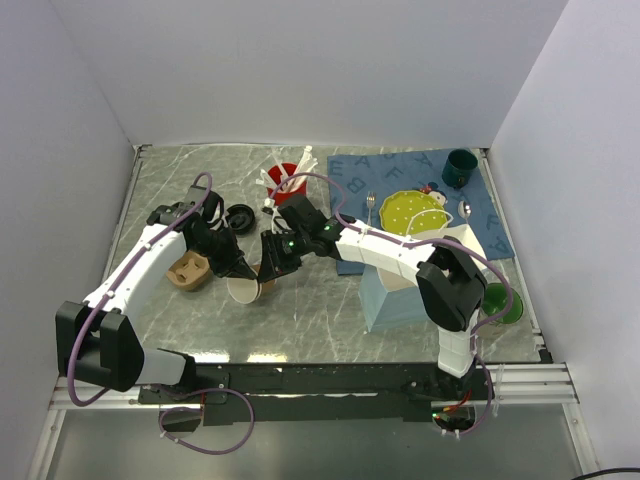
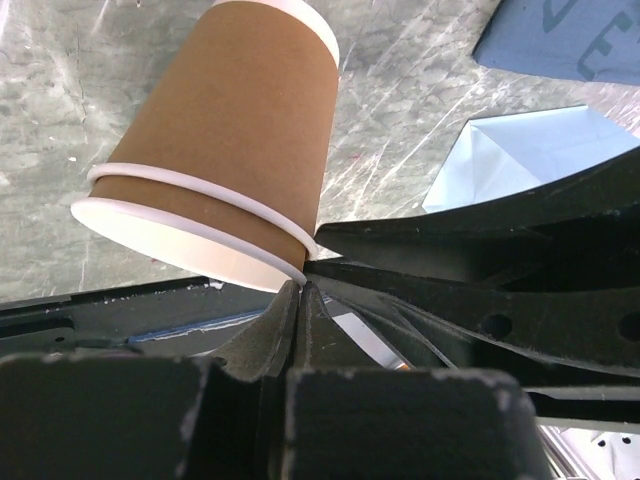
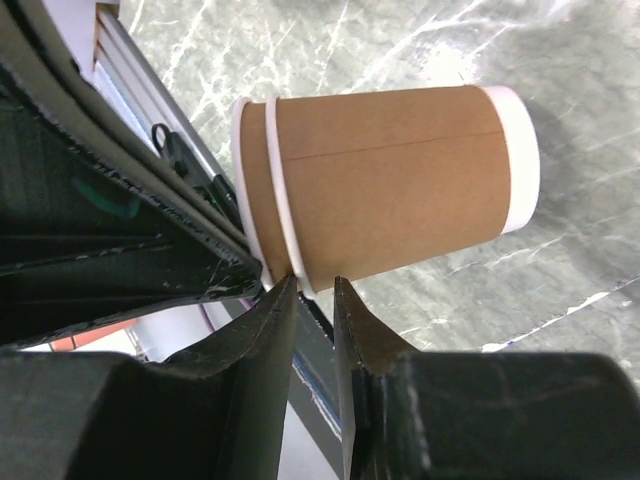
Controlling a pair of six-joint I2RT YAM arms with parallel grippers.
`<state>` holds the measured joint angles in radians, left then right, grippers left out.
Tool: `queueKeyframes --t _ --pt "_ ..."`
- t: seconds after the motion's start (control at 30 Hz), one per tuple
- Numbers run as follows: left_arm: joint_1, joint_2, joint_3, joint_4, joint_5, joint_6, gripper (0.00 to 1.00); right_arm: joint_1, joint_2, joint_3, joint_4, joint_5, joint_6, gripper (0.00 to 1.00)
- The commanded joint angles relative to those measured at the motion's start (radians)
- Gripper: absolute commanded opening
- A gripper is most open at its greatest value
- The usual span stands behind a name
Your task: Pack the takeout coffee
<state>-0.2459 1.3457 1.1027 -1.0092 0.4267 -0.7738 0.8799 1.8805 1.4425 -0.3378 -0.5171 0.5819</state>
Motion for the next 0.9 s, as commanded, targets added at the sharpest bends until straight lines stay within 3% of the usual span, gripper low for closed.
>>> queueKeyframes --t 0.0,0.63,0.8,0.87 --pt "-0.003 0.003 0.013 0.004 0.030 -0.010 0.01 -0.005 0.014 0.022 0.005 0.017 -0.013 0.29" --pt "-0.009 0.003 0.008 0.003 0.046 -0.021 0.01 -0.002 0.058 0.036 -0.012 0.060 0.036 0.22" --pt "-0.009 0.007 0.049 -0.048 -0.069 0.039 0.01 -0.004 0.040 0.038 -0.038 0.084 0.032 0.23" --pt "-0.009 0.007 0.089 -0.104 -0.144 0.048 0.09 -0.004 0.028 0.042 -0.059 0.104 0.015 0.24"
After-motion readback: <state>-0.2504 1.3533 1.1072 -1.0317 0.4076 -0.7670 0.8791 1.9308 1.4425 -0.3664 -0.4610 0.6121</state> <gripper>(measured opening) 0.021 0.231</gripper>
